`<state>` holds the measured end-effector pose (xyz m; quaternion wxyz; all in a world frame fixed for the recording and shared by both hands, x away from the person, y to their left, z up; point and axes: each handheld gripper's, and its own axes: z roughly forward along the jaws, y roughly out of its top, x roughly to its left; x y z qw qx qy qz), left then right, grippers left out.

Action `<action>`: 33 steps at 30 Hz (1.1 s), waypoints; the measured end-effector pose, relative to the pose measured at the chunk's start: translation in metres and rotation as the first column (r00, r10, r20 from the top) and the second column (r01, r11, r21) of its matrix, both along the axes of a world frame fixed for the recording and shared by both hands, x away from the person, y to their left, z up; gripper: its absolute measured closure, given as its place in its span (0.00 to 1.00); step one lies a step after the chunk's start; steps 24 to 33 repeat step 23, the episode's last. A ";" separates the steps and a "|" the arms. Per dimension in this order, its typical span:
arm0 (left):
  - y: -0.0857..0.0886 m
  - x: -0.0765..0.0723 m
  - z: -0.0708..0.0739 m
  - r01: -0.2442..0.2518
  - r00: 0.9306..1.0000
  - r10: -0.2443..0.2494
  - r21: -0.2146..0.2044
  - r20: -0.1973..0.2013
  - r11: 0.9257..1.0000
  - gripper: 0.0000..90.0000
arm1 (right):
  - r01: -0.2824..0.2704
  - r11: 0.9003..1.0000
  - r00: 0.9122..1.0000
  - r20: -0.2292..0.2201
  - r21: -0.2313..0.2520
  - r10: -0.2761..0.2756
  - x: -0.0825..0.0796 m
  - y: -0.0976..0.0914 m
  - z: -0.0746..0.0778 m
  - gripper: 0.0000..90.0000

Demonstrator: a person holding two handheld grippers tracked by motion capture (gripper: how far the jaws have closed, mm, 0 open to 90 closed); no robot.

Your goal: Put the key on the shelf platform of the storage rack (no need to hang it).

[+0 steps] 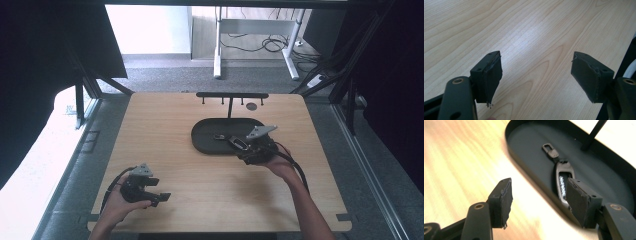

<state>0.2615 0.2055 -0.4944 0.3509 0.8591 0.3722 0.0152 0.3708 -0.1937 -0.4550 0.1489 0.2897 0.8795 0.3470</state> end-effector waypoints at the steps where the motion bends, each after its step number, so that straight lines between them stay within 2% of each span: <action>1: 0.000 0.000 0.001 0.001 1.000 -0.001 0.001 0.002 1.000 0.28 | -0.005 1.000 1.000 -0.001 0.005 0.005 -0.004 -0.004 -0.001 0.44; 6: -0.001 0.000 0.000 -0.001 1.000 0.001 0.001 0.002 1.000 0.28 | 0.000 1.000 1.000 -0.017 0.019 0.001 -0.024 -0.021 -0.010 0.44; 10: -0.002 0.000 0.000 -0.001 1.000 0.001 0.001 0.000 1.000 0.28 | 0.014 0.998 0.999 -0.030 0.053 -0.012 -0.037 -0.033 -0.022 0.44; 15: -0.002 0.000 0.000 -0.004 1.000 0.004 0.001 0.001 1.000 0.28 | 0.036 0.996 0.999 -0.043 0.079 -0.032 -0.046 -0.042 -0.039 0.45; 17: -0.002 0.000 0.000 -0.005 1.000 0.005 0.001 0.001 1.000 0.28 | 0.038 0.996 0.998 -0.046 0.077 -0.034 -0.045 -0.043 -0.040 0.44; 18: -0.002 0.000 0.000 -0.004 1.000 0.004 0.003 0.003 1.000 0.28 | 0.046 0.996 0.999 -0.030 0.071 -0.044 -0.046 -0.046 -0.037 0.44; 21: -0.002 0.000 0.000 -0.005 1.000 0.005 0.002 0.000 1.000 0.28 | 0.061 0.990 0.998 -0.011 0.124 -0.060 -0.048 -0.052 -0.032 0.44; 33: -0.002 0.000 0.000 -0.004 1.000 0.004 0.005 0.001 1.000 0.28 | 0.069 0.990 0.998 -0.009 0.124 -0.069 -0.049 -0.054 -0.031 0.44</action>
